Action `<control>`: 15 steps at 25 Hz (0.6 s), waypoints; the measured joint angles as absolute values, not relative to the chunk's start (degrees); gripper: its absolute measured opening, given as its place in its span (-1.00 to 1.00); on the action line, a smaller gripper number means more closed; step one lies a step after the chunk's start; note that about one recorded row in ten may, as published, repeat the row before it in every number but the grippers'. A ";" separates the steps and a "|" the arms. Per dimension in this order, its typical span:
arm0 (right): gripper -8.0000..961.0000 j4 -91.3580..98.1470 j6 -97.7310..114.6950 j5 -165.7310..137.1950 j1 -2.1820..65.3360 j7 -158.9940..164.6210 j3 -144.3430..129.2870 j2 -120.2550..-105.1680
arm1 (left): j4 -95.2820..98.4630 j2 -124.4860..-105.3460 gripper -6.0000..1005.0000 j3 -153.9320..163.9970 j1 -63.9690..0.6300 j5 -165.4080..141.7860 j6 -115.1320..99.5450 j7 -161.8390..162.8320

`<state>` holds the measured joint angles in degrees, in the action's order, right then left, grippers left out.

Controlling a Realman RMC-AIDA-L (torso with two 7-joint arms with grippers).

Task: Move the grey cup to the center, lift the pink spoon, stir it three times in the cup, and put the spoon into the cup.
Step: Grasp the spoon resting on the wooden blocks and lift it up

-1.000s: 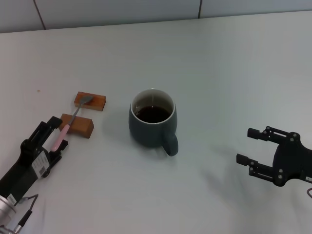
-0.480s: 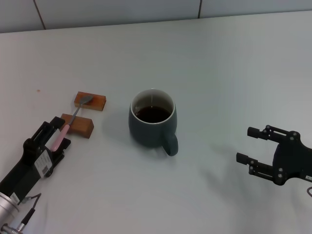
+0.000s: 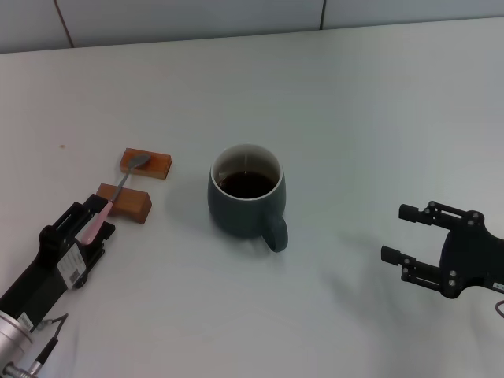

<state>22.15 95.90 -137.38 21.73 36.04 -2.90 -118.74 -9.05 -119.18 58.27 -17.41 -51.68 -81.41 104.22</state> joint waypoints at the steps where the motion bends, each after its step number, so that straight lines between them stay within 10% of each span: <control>1: 0.41 22.15 95.93 -137.38 21.73 36.04 -2.90 -118.74 | -9.05 -119.18 0.35 58.27 -17.41 -51.68 -81.41 104.22; 15: 0.41 22.68 96.44 -137.50 21.98 36.05 -2.90 -118.83 | -8.96 -119.18 0.05 58.83 -17.42 -51.73 -81.20 105.57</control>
